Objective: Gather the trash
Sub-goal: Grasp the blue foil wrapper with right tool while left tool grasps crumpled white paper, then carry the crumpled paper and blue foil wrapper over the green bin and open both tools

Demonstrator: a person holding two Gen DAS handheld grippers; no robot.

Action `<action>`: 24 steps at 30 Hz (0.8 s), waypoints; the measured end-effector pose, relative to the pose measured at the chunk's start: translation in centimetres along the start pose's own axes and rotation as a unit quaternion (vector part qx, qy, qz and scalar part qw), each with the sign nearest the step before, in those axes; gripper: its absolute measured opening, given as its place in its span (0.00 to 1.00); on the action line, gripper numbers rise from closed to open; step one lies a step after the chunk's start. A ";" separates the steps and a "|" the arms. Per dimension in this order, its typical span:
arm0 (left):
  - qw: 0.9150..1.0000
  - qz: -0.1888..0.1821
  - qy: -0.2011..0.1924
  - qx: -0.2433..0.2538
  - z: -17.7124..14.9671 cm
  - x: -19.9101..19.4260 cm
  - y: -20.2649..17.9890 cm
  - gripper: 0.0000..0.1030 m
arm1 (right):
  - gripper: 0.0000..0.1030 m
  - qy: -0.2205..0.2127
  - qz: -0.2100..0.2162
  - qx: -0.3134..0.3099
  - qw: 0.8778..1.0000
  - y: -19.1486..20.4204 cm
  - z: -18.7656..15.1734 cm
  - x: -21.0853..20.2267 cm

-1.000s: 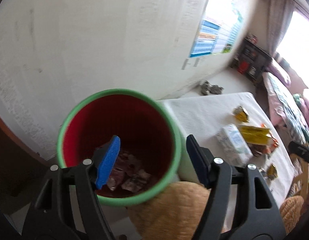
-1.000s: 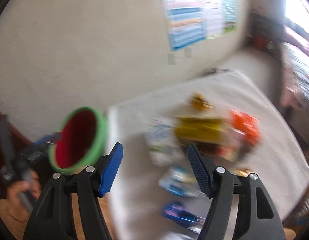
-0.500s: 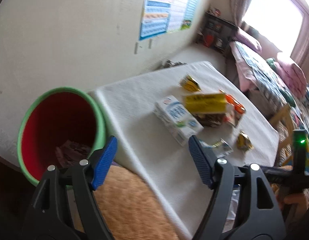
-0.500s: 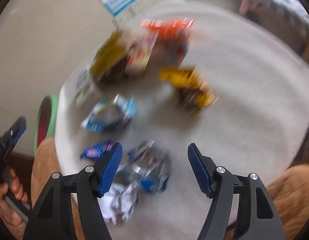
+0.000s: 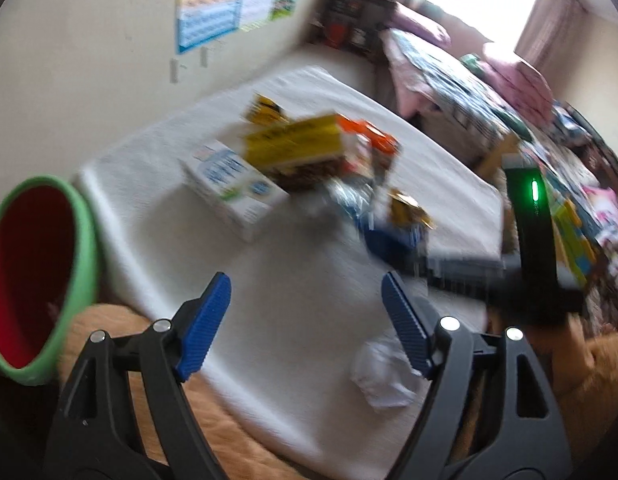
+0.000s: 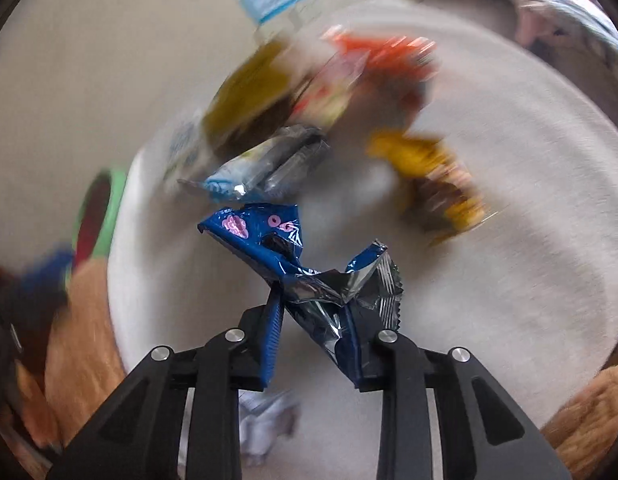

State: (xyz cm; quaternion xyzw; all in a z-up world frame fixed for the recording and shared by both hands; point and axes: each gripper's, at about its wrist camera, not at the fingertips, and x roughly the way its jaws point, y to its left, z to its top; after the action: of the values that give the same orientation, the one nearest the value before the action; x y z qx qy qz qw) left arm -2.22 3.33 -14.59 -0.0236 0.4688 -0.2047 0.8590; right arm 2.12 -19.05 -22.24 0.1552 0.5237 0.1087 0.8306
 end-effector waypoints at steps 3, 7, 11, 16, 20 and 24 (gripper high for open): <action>0.998 -0.040 0.038 0.029 -1.2 1.5 -2.2 0.73 | 0.25 -0.037 -0.001 0.041 0.998 -2.4 0.7 -1.3; 0.991 -0.072 0.084 0.077 -2.7 3.3 -5.0 0.73 | 0.25 -0.041 0.005 0.074 0.996 -4.4 1.3 -1.6; 0.982 -0.066 0.135 0.118 -4.3 5.6 -6.7 0.73 | 0.26 -0.045 0.005 0.062 0.997 -4.2 1.4 -1.5; 0.976 -0.060 0.167 0.129 -5.1 7.2 -7.3 0.64 | 0.26 -0.046 0.010 0.046 0.998 -3.5 0.7 -1.5; 0.977 -0.069 0.165 0.118 -5.1 7.2 -7.0 0.52 | 0.26 -0.044 0.012 0.046 0.998 -3.4 0.7 -1.5; 0.979 -0.068 0.154 0.114 -5.0 6.5 -6.7 0.48 | 0.26 -0.045 0.012 0.047 0.998 -3.5 0.6 -1.7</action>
State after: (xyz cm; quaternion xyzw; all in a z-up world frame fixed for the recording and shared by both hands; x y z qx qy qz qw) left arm -5.36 -4.47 -21.01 0.0746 0.5661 -0.3160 0.7577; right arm 2.02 -22.99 -21.89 0.2049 0.4880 0.0872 0.8440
